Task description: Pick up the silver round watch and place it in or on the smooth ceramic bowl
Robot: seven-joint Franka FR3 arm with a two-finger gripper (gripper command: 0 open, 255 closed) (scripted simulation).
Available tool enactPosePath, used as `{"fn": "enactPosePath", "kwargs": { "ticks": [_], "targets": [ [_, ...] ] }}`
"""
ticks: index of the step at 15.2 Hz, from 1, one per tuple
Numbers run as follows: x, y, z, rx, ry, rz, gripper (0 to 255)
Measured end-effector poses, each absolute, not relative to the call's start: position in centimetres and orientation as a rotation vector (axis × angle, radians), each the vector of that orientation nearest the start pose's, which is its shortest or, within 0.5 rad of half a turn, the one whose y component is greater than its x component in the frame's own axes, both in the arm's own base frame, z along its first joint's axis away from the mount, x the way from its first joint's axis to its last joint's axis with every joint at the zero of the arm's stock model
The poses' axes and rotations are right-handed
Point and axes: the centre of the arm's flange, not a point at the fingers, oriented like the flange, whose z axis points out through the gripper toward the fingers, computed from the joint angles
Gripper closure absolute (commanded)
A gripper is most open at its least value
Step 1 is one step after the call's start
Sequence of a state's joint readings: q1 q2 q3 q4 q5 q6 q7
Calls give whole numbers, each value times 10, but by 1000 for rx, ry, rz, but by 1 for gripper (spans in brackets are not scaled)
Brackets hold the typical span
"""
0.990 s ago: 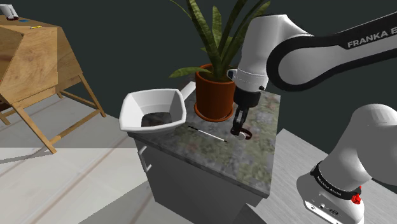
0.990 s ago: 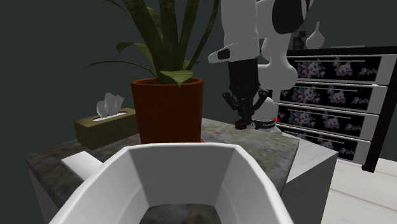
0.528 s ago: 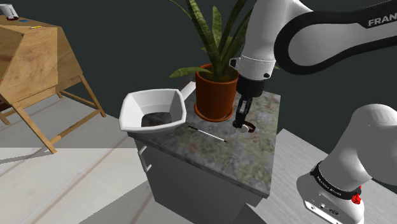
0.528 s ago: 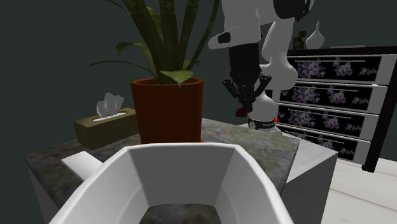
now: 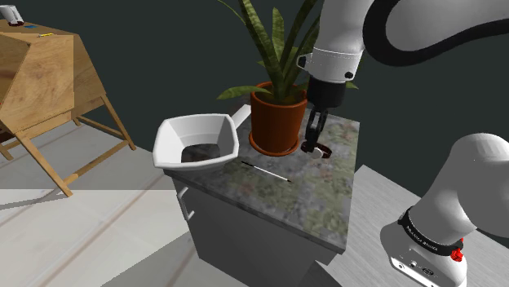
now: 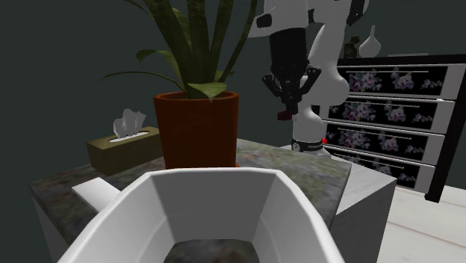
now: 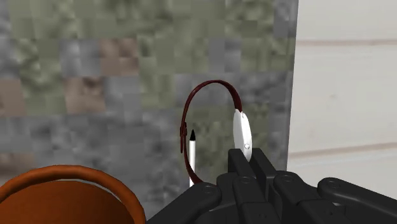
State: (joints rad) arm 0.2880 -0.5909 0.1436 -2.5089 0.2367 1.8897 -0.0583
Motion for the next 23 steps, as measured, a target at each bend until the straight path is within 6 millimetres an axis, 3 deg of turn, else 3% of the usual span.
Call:
{"fn": "enactPosePath", "kwargs": {
  "ticks": [9, 23],
  "targets": [
    [331, 175, 520, -2948, -577, 81, 255],
    [484, 263, 533, -2948, -578, 82, 255]
  ]
}}
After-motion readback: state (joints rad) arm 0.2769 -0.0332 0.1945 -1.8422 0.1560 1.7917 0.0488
